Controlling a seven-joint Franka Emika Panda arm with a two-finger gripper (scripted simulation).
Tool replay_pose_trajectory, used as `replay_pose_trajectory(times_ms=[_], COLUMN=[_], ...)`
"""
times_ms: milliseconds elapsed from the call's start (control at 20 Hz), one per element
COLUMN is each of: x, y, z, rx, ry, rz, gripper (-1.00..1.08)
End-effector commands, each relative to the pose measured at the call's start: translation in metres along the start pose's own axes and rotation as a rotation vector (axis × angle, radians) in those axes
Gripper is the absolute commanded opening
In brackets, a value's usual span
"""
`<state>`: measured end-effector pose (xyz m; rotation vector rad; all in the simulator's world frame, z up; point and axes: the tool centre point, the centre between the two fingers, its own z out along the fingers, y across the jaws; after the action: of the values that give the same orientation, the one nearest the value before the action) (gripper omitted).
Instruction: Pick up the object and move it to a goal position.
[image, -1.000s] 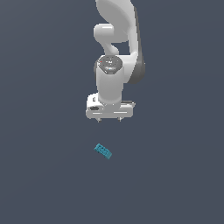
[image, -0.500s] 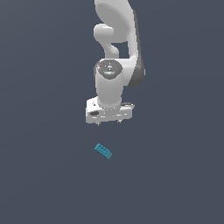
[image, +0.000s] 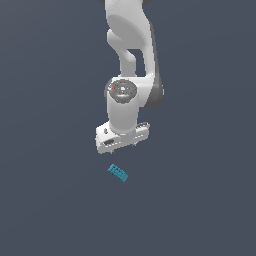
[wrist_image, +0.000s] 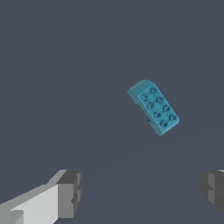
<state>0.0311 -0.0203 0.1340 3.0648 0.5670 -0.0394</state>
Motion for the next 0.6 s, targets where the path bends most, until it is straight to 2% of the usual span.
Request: replay_pose_trajectory(times_ms=[0, 550], x=[0.006, 0.032], y=[0.005, 0.025], z=[0.006, 0.032], rx=[0.000, 0.004], ry=[0.002, 0.014], rz=[-0.066, -0.346], gripper=[1.00, 1.00])
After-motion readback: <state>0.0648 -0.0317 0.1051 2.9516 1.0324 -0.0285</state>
